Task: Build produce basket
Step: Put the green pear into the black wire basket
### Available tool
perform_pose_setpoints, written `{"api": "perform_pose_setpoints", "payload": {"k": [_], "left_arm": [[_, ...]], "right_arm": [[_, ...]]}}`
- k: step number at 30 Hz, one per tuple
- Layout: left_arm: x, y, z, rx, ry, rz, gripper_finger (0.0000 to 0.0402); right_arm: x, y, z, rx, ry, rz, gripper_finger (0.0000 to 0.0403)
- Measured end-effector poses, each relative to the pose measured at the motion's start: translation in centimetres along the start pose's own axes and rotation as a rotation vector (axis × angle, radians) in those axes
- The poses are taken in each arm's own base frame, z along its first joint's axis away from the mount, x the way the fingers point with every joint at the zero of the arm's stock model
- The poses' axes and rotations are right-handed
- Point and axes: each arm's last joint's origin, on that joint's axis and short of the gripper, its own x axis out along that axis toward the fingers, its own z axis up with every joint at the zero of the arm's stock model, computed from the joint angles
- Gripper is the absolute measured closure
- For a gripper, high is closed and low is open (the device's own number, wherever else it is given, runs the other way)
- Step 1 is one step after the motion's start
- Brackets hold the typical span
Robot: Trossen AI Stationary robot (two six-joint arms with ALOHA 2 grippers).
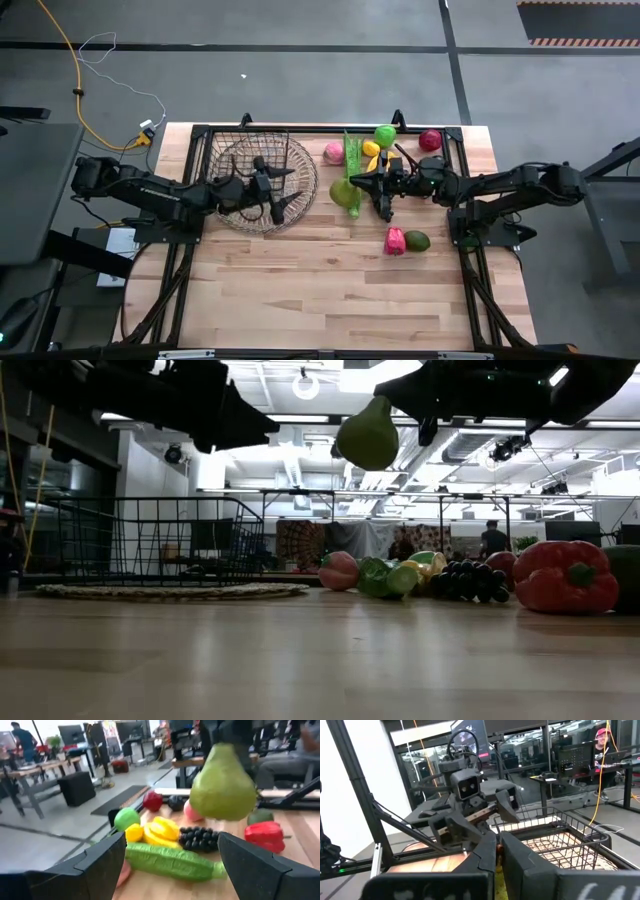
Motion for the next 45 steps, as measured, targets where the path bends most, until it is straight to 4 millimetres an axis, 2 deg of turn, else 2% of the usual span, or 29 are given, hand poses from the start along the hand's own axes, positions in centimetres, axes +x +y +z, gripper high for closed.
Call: {"api": "perform_pose_setpoints", "payload": {"k": [10, 18, 28, 38, 42, 45], "left_arm": [[0.0, -0.1, -0.1, -0.068, 0.003, -0.045, 0.0089], [0.6, -0.7, 0.2, -0.115, 0.012, -0.11, 0.0007], [3.2, -3.6, 0.3, -0.01, 0.044, -0.229, 0.0009], [5.4, -4.7, -0.1, -0.002, 0.079, -0.164, 0.0009], [6.5, -5.4, -0.4, 0.004, 0.093, -0.182, 0.0009], [7.3, -5.8, -0.4, 0.006, 0.098, -0.176, 0.0009]], "right_arm": [[0.0, 0.0, 0.0, 0.0, 0.003, 0.0, 0.0401], [0.0, 0.0, 0.0, 0.0, 0.003, 0.0, 0.0401], [0.0, 0.0, 0.0, 0.0, 0.002, 0.007, 0.0401], [0.1, 1.1, -0.1, -0.053, 0.008, 0.056, 0.0401], [0.9, 1.6, 0.3, -0.072, 0.022, 0.074, 0.0401], [1.9, 1.9, 0.0, -0.094, 0.078, 0.083, 0.0401]]}}
